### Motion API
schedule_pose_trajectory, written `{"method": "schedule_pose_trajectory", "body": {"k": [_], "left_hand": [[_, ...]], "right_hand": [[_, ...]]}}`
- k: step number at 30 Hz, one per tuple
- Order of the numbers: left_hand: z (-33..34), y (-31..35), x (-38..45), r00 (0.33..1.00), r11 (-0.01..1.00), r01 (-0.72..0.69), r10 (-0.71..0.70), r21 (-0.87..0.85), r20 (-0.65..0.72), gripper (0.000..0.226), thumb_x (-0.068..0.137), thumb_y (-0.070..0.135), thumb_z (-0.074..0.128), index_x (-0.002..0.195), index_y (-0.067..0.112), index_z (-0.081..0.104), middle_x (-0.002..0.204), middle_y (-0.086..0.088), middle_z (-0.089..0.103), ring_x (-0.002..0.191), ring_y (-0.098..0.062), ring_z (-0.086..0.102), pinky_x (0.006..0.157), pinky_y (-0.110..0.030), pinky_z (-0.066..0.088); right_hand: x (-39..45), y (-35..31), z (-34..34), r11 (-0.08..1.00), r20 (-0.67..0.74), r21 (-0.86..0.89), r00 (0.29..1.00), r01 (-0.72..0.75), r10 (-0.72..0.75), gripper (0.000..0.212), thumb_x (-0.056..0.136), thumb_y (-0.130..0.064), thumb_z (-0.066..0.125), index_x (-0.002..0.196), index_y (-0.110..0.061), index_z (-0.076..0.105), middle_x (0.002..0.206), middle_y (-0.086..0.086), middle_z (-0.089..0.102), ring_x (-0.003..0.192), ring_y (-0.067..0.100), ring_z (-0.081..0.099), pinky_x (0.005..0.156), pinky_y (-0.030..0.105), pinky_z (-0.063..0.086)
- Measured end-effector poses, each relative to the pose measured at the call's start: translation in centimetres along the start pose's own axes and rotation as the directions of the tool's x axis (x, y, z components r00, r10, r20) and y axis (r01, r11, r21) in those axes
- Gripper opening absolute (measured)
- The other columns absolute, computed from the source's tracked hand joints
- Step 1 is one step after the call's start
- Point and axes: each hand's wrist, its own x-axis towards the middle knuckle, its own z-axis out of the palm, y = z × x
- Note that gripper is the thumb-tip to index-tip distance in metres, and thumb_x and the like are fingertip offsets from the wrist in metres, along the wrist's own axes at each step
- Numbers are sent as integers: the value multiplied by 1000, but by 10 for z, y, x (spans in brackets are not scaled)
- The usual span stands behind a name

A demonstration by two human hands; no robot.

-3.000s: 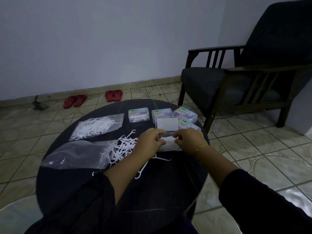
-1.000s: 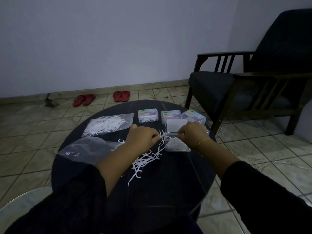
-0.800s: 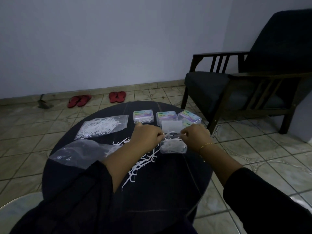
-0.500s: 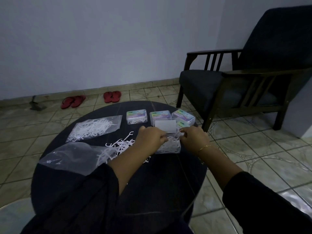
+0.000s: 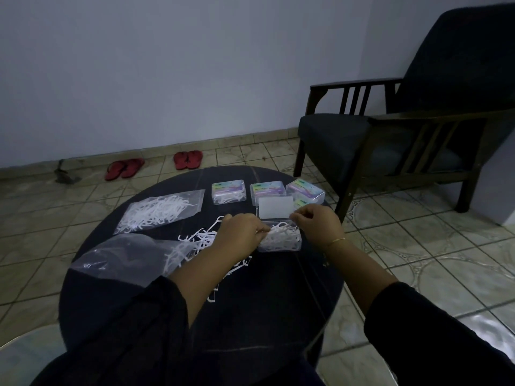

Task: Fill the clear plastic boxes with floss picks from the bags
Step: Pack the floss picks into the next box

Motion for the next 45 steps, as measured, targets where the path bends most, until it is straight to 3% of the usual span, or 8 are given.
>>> {"method": "schedule_pose_trajectory", "body": {"k": [7,15,21,27,31,36,42,45], "left_hand": [[5,7,4,1000,1000,-5,5,22,4,32,100,28,45,127,35,59,130,7,58,120,-17,50,94,-36,32],[10,-2,-6,968,924,92,-171,-372,-185,33,91,8,52,118,25,62,106,9,65,101,-14,59,93,-30,34],[-2,-23,-16,978,969,194,-204,-154,-52,28,93,21,49,111,33,67,122,10,60,117,-12,51,98,-36,27],[-28,-35,-38,975,973,118,-151,196,160,45,82,56,53,121,35,63,123,10,61,117,-15,50,98,-40,25],[-28,-36,-51,964,936,70,-153,346,218,62,66,76,55,107,31,68,102,7,62,102,-16,48,85,-38,24],[-25,-43,-59,931,954,86,-180,288,316,61,54,72,56,101,33,60,102,7,51,106,-20,40,83,-37,22],[-26,-54,-68,911,947,58,-180,317,371,86,56,69,63,133,35,44,127,5,45,116,-20,31,91,-39,23],[-18,-58,-70,930,960,107,-189,258,314,66,56,65,64,116,45,49,115,7,45,112,-25,31,90,-40,30]], "right_hand": [[2,4,-7,979,-13,191,997,-76,80,22,91,-11,59,110,-6,68,111,5,66,88,8,53,74,19,43],[13,7,8,999,123,24,992,-45,42,22,94,-10,54,111,-13,68,116,1,64,98,9,52,89,21,41],[17,13,26,918,160,-382,986,105,-46,30,94,-30,52,122,-31,62,129,0,56,120,24,44,104,42,38],[-9,-3,26,829,140,-467,951,308,-274,32,94,-31,51,124,-32,60,130,-4,51,121,20,37,99,34,31],[-28,-29,42,692,318,-486,845,535,-430,36,92,-35,51,128,-32,57,129,-4,49,121,20,35,98,35,27],[-32,-41,70,567,533,-555,784,608,-319,62,85,-49,53,141,-26,41,142,-3,40,131,23,27,106,44,19],[-30,-53,89,569,603,-567,771,596,-205,86,78,-63,57,147,-21,26,147,0,37,134,26,24,110,50,15],[-28,-55,93,549,604,-590,775,592,-187,83,79,-63,57,145,-22,30,144,2,39,134,26,26,110,50,16]]}}
